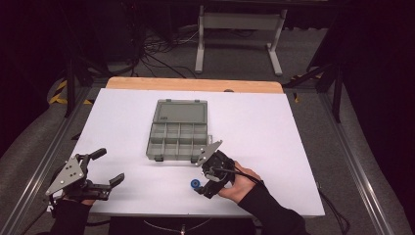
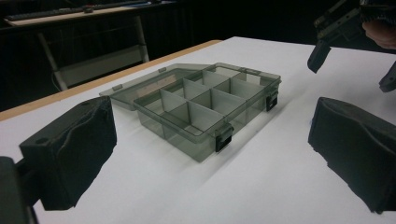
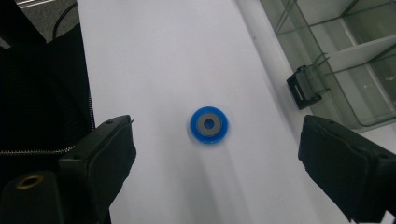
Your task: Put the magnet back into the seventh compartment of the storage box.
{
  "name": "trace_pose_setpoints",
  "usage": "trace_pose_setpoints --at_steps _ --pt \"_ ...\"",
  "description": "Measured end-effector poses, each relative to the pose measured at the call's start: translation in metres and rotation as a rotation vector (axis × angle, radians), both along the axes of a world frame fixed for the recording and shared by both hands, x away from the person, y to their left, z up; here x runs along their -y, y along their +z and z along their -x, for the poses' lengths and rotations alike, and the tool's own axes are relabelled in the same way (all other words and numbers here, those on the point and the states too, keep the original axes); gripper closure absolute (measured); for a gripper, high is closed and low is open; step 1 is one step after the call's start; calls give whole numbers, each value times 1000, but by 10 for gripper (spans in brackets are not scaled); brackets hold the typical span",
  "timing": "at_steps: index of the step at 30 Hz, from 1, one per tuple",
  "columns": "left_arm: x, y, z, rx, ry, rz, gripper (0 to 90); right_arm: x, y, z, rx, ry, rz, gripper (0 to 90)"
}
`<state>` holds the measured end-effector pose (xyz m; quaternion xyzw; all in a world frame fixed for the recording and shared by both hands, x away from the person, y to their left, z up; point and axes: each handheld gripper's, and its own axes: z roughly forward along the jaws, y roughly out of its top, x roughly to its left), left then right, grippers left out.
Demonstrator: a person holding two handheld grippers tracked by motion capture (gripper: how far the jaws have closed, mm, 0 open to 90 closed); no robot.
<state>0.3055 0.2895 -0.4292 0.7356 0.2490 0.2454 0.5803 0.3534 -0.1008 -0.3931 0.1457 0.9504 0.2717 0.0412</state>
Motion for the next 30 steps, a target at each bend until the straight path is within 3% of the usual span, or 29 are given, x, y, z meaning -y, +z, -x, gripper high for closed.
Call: trace_pose_setpoints --at_steps 20,30 --pt "1 0 0 2 0 -3 17 -16 -29 -4 -70 15 44 129" --pt "1 0 0 3 1 -3 17 -20 -37 -7 -73 7 52 135"
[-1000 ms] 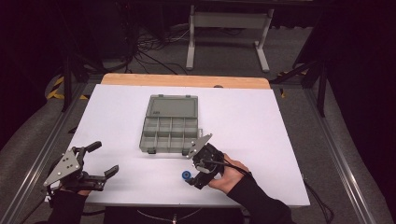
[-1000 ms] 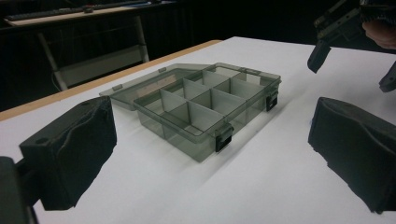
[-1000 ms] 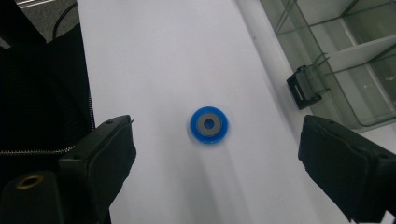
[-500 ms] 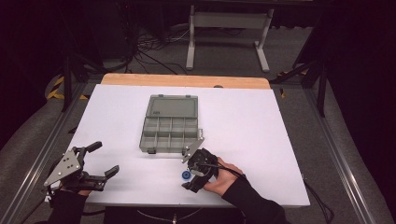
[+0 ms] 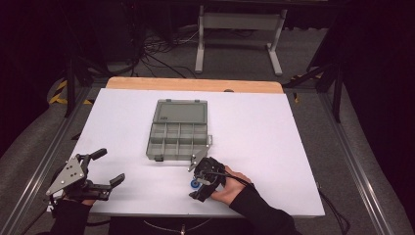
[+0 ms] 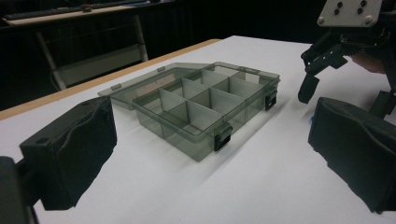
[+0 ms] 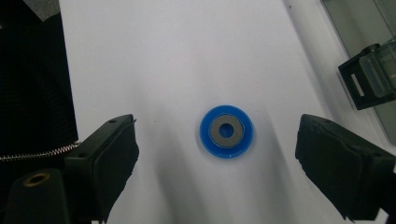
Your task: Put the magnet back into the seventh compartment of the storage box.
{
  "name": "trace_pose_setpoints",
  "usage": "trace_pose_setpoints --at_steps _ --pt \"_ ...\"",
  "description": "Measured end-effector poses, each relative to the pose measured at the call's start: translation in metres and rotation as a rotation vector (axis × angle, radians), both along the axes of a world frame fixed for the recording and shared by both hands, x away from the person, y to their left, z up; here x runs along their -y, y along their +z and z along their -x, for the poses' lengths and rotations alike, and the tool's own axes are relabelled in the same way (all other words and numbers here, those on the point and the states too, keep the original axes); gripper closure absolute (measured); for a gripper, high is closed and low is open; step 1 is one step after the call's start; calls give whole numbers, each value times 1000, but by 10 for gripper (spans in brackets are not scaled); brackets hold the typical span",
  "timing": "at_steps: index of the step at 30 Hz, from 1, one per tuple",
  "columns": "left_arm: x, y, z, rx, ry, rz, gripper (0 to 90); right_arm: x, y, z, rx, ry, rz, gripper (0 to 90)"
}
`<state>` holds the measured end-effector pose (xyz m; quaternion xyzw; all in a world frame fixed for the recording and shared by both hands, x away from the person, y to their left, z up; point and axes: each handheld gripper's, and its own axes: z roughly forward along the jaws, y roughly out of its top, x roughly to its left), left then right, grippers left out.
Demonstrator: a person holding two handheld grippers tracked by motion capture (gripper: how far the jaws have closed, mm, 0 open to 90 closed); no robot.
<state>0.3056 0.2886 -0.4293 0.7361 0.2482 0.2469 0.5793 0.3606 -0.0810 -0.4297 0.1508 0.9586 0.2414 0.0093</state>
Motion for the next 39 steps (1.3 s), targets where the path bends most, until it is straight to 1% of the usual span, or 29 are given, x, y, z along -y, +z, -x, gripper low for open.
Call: trace_pose_setpoints --at_steps 7,10,15,18,19,22,23,26,30,35,39 --pt "0 0 0 2 1 4 17 -1 -2 0 6 0 5 166" --pt "0 0 0 3 2 4 17 -1 -1 0 6 3 2 220" --pt "1 0 0 4 2 2 17 -2 -1 1 19 15 1 346" --pt "0 0 0 3 2 3 17 -2 -2 0 20 7 5 419" --pt "0 0 0 3 2 3 17 -2 -2 0 20 7 5 419" --pt "0 0 0 1 1 -1 17 -2 -2 -1 23 -2 7 479" --pt "0 0 0 0 0 -4 17 -2 -2 -1 20 4 7 521" --pt "0 0 0 2 0 -6 17 -2 -2 -1 27 4 8 543" --pt "0 0 0 3 2 2 17 -3 -3 -2 31 2 17 609" --pt "0 0 0 -3 0 -3 17 -3 -4 -3 31 -3 28 615" --pt "0 0 0 -4 0 -6 17 -3 -3 -3 33 -1 26 620"
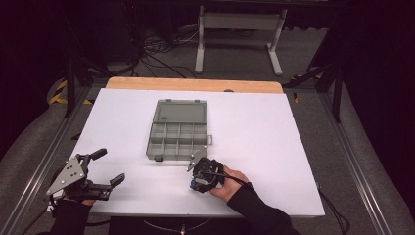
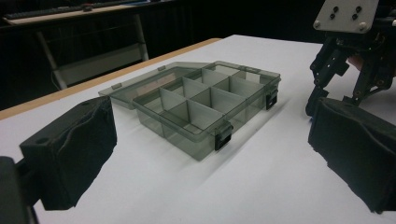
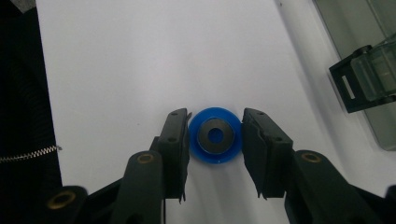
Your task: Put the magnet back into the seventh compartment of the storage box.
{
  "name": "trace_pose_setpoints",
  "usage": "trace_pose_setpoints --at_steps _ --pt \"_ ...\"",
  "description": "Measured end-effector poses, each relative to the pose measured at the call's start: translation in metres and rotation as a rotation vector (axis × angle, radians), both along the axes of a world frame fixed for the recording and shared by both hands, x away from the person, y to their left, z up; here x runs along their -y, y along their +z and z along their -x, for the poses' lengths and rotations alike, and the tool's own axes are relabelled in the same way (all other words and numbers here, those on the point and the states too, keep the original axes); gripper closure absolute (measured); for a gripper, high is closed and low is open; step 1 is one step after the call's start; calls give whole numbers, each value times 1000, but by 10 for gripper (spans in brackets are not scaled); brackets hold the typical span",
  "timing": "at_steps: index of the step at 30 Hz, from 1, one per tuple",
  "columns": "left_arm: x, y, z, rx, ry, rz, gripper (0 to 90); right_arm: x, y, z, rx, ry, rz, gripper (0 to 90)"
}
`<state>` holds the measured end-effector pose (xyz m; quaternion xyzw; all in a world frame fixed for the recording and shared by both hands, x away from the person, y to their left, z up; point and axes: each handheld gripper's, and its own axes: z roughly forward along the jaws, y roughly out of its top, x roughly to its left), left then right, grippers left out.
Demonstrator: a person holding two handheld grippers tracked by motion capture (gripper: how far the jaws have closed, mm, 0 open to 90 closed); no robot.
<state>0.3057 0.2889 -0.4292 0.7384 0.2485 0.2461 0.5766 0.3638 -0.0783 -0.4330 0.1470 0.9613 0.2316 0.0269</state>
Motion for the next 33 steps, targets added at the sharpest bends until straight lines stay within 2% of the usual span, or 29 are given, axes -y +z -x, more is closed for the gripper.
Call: trace_pose_setpoints --at_steps 9,22,33 --pt "0 0 0 0 1 3 17 1 9 2 5 10 -27 621" --pt "0 0 0 2 3 7 17 6 38 1 36 10 -64 620" --pt "0 0 0 3 3 8 17 9 55 -3 54 6 -83 621"
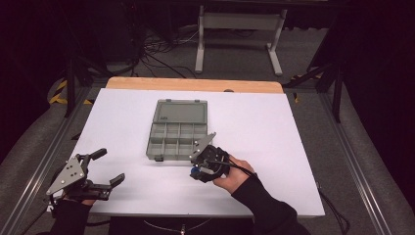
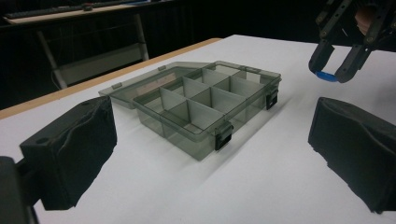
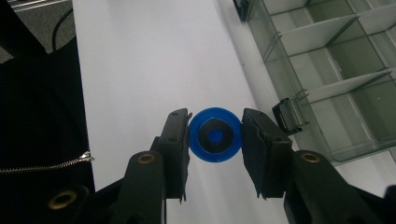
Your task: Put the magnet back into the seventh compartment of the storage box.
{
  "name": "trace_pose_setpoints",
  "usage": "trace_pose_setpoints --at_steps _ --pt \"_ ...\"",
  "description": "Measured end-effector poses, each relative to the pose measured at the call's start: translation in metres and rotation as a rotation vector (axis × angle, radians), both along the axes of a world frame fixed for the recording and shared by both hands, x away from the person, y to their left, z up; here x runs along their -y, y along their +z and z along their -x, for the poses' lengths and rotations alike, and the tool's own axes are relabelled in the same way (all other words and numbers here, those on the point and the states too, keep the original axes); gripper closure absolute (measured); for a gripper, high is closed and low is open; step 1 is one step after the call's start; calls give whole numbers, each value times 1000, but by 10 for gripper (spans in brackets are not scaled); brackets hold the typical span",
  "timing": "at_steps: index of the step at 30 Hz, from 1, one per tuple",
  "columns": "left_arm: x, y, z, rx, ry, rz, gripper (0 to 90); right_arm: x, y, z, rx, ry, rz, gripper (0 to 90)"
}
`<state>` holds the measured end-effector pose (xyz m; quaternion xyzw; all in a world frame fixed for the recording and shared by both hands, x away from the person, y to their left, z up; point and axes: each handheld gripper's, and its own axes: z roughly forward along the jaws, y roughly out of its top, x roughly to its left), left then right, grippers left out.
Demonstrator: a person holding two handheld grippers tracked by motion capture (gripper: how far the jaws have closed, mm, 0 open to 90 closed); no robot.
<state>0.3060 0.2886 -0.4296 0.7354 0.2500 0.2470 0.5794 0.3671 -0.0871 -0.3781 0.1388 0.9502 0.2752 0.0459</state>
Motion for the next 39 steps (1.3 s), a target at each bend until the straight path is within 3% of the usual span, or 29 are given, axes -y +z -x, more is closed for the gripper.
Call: trace_pose_setpoints --at_steps 19,39 --pt "0 1 0 -6 -4 -7 17 0 21 -15 26 -15 -22 621" --pt "0 1 -1 -5 -3 -6 17 -8 29 -50 33 -50 -41 620"
